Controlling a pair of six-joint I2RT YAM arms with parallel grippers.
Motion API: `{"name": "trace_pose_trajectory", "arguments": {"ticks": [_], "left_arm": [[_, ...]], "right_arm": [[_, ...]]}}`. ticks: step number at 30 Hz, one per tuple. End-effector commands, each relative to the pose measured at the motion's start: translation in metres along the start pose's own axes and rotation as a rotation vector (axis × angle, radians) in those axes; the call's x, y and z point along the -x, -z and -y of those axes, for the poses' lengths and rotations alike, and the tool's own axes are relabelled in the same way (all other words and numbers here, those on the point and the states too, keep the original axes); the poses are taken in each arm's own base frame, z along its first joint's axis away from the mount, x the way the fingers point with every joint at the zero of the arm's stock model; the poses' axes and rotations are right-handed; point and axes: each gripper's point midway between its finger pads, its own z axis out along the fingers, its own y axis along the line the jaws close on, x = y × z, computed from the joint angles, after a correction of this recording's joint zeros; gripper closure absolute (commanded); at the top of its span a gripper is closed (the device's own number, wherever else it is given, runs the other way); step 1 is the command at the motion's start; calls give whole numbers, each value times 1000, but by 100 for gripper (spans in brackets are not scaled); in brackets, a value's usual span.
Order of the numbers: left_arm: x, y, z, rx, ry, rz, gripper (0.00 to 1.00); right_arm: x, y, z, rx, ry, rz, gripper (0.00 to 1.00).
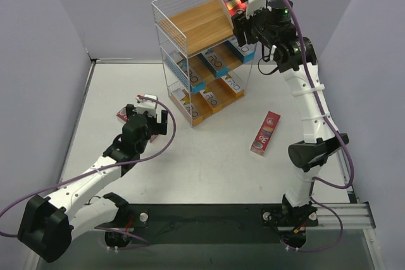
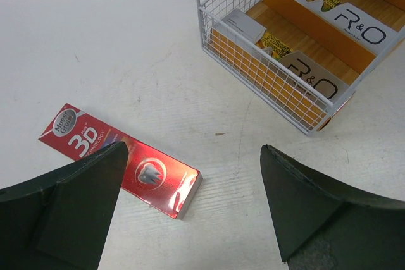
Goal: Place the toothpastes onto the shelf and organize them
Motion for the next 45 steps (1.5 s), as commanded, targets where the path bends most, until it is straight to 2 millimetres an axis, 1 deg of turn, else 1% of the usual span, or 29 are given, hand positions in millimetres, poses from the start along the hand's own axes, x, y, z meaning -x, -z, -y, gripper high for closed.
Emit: {"name": "trace_pose_trajectory", "arguments": {"ticks": [1,5,13,17,19,20,23,27,29,30,31,33,34,35,37,38,39,40,41,42,43,44,45], "left_arm": [[21,2,-3,15,9,78,3],[21,2,-4,20,6,78,3],[19,1,-3,15,4,73,3],[18,1,-3,17,3,70,3],[18,0,-3,15,2,68,3],[19,1,-3,15,3,71,3],[19,1,-3,15,4,73,3],[19,1,-3,14,4,74,3],[20,1,-3,12,4,75,3],[20,1,-2,10,4,77,3],[20,1,-3,12,2,75,3],[20,1,-3,14,1,75,3],[19,1,-3,14,-1,74,3],[20,1,-3,14,-1,75,3],[20,1,-4,17,-1,75,3],[20,1,-4,18,-1,75,3],[20,1,-4,18,-1,75,3],[19,1,-4,18,-2,73,3],[20,1,-4,20,-1,75,3],[19,1,-4,18,-1,74,3],[19,1,-4,20,-3,74,3],[19,0,-4,18,-2,73,3],[18,0,-4,17,-3,70,3]], "right_arm": [[37,3,19,-49,-13,143,50],[34,2,18,-43,-16,137,43],[23,3,18,-42,-22,110,32],[20,3,20,-55,-29,108,33],[25,6,26,-78,-41,130,34],[22,5,29,-85,-47,128,35],[24,6,43,-117,-68,151,37],[29,5,53,-134,-73,179,37],[31,5,56,-139,-61,187,32],[33,5,58,-144,-59,197,27],[34,5,59,-148,-56,198,20],[35,4,61,-155,-54,203,16],[35,5,62,-159,-56,202,13],[38,8,63,-163,-60,210,13],[36,10,62,-165,-71,213,13],[44,19,65,-181,-81,244,13],[36,16,60,-172,-85,232,13],[36,19,60,-175,-90,239,14],[46,29,61,-187,-101,277,14],[45,31,61,-193,-107,281,15],[35,28,58,-190,-114,263,15],[42,37,59,-202,-118,290,16],[41,38,60,-220,-133,299,16]]}}
